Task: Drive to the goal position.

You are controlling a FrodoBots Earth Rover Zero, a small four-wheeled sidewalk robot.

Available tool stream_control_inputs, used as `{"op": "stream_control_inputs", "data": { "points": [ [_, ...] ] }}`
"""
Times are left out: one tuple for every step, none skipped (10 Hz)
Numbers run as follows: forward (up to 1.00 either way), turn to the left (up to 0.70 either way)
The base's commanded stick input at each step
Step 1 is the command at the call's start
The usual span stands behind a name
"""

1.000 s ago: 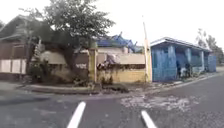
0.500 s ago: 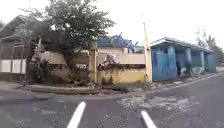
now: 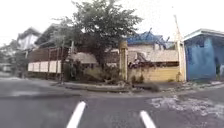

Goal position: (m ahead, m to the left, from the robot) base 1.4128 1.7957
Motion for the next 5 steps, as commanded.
{"op": "stream_control_inputs", "data": {
  "points": [
    [0.85,0.34],
    [0.85,0.34],
    [0.85,0.34],
    [0.85,0.34],
    [0.85,0.34]
  ]
}}
